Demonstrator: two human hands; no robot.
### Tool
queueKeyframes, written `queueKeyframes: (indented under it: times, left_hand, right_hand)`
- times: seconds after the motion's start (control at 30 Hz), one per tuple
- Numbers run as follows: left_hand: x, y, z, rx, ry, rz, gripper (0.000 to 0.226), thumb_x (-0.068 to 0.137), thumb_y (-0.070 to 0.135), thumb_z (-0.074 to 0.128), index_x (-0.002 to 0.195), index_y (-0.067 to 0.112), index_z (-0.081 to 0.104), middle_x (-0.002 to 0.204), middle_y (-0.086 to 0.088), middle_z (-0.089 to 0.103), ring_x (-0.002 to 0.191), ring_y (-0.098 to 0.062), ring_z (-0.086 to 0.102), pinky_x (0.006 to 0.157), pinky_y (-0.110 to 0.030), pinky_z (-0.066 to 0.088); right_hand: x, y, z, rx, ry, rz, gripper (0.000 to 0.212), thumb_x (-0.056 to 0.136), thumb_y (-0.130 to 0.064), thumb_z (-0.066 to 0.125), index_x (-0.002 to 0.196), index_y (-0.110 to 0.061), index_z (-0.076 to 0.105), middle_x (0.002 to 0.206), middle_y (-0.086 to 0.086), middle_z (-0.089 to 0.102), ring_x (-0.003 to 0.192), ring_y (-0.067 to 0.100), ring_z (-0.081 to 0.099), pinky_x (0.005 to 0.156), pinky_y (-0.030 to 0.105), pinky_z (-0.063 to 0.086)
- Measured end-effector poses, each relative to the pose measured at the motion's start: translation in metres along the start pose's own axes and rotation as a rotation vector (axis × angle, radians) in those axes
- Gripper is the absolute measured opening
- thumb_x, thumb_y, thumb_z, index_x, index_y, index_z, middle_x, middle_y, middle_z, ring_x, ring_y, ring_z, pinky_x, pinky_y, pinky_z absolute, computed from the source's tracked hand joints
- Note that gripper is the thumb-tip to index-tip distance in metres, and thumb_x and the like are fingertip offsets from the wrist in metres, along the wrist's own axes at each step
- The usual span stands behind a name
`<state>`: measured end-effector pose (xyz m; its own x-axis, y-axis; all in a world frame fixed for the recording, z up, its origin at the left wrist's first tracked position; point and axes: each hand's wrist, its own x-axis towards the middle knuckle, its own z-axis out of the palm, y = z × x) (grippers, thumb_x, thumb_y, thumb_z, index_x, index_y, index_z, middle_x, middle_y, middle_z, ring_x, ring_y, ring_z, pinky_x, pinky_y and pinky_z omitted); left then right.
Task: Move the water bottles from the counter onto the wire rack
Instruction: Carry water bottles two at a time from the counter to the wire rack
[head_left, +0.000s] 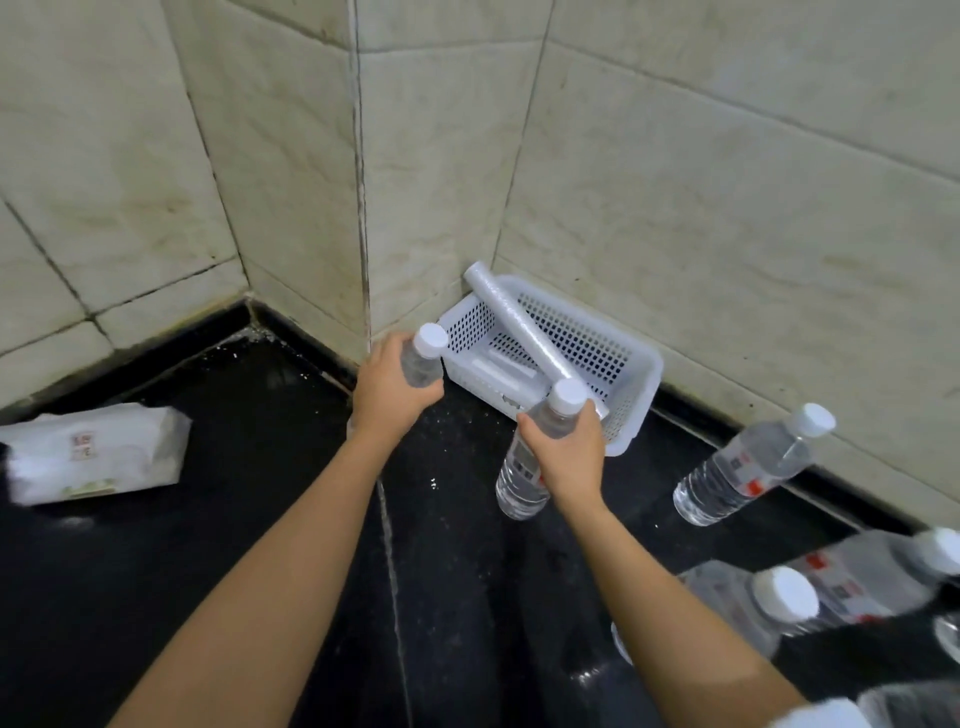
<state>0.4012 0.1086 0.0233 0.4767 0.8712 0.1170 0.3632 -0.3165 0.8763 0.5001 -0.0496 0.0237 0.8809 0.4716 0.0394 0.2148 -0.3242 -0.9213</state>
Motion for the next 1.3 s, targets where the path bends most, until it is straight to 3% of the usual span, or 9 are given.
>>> queueKeyframes:
  times: [0.17, 0.33, 0.43, 0.57, 0.73, 0.83, 1.03, 1.17, 1.3]
  left_hand:
    - [-0.023, 0.004, 0.049, 0.490, -0.246, 0.151, 0.060, 0.066, 0.030, 0.068, 0.122, 0.021, 0.047, 0.125, -0.007, 0.051, 0.113, -0.034, 0.046, 0.095, -0.041, 0.032]
    - [-0.036, -0.010, 0.061, 0.497, -0.177, 0.249, 0.057, 0.059, 0.033, 0.065, 0.113, 0.015, 0.062, 0.110, -0.013, 0.064, 0.102, -0.040, 0.057, 0.090, -0.048, 0.038]
    - [-0.029, -0.011, 0.044, 0.441, -0.149, 0.220, 0.060, 0.055, 0.043, 0.050, 0.108, 0.018, 0.065, 0.106, -0.013, 0.065, 0.093, -0.040, 0.061, 0.082, -0.049, 0.047]
    - [-0.030, -0.001, 0.012, 0.149, -0.066, 0.088, 0.051, 0.066, 0.020, 0.072, 0.115, 0.018, 0.060, 0.112, -0.008, 0.060, 0.099, -0.027, 0.056, 0.086, -0.039, 0.044]
    - [-0.055, 0.004, -0.023, -0.296, -0.013, -0.136, 0.038, 0.073, 0.004, 0.070, 0.104, 0.019, 0.055, 0.096, 0.001, 0.059, 0.093, -0.018, 0.055, 0.085, -0.034, 0.044]
    - [-0.074, 0.003, -0.038, -0.437, -0.082, -0.120, 0.033, 0.075, -0.003, 0.066, 0.087, 0.026, 0.055, 0.085, 0.007, 0.059, 0.080, -0.009, 0.057, 0.072, -0.026, 0.046]
    - [-0.096, 0.000, -0.056, -0.524, -0.225, -0.086, 0.051, 0.076, -0.009, 0.061, 0.091, 0.039, 0.054, 0.084, 0.007, 0.064, 0.076, -0.006, 0.063, 0.071, -0.028, 0.050]
    - [-0.106, 0.004, -0.060, -0.547, -0.467, -0.065, 0.062, 0.049, 0.021, 0.072, 0.102, 0.047, 0.052, 0.079, 0.020, 0.071, 0.076, 0.004, 0.066, 0.063, -0.013, 0.053]
    - [-0.128, 0.015, -0.048, -0.621, -0.632, -0.079, 0.065, 0.039, 0.030, 0.068, 0.103, 0.039, 0.056, 0.077, 0.012, 0.073, 0.075, -0.003, 0.068, 0.062, -0.015, 0.054]
  right_hand:
    - [-0.005, 0.000, -0.007, -0.057, -0.028, 0.012, 0.053, 0.061, -0.029, 0.078, 0.102, -0.018, 0.047, 0.106, 0.006, 0.057, 0.097, 0.019, 0.058, 0.089, 0.040, 0.050]
    - [-0.013, 0.005, -0.019, -0.089, -0.116, -0.028, 0.054, 0.060, -0.022, 0.080, 0.101, -0.022, 0.045, 0.107, 0.003, 0.056, 0.100, 0.015, 0.054, 0.087, 0.032, 0.047]
    - [-0.015, 0.001, -0.016, -0.099, -0.122, -0.045, 0.052, 0.063, -0.022, 0.079, 0.099, -0.026, 0.041, 0.108, 0.002, 0.054, 0.098, 0.013, 0.052, 0.081, 0.024, 0.041]
    - [-0.017, 0.000, -0.013, -0.132, -0.084, -0.035, 0.050, 0.064, -0.024, 0.077, 0.099, -0.024, 0.041, 0.107, 0.002, 0.054, 0.096, 0.013, 0.050, 0.079, 0.024, 0.038]
    - [-0.019, -0.007, -0.016, -0.169, -0.071, 0.023, 0.048, 0.066, -0.027, 0.075, 0.099, -0.024, 0.040, 0.105, 0.001, 0.056, 0.095, 0.016, 0.054, 0.078, 0.027, 0.042]
    - [-0.029, -0.009, -0.022, -0.206, -0.066, 0.042, 0.050, 0.066, -0.026, 0.075, 0.105, -0.019, 0.044, 0.105, 0.003, 0.058, 0.096, 0.018, 0.055, 0.076, 0.028, 0.042]
    - [-0.074, -0.010, -0.054, -0.311, -0.066, 0.094, 0.045, 0.066, -0.029, 0.076, 0.094, -0.026, 0.041, 0.092, -0.006, 0.055, 0.088, 0.013, 0.053, 0.076, 0.027, 0.042]
    - [-0.107, -0.014, -0.084, -0.333, -0.077, 0.147, 0.045, 0.063, -0.030, 0.077, 0.095, -0.022, 0.047, 0.093, -0.003, 0.062, 0.092, 0.017, 0.060, 0.083, 0.037, 0.049]
    - [-0.138, -0.013, -0.113, -0.271, -0.057, 0.218, 0.045, 0.062, -0.027, 0.079, 0.094, -0.016, 0.050, 0.092, 0.000, 0.065, 0.092, 0.019, 0.062, 0.086, 0.040, 0.051]
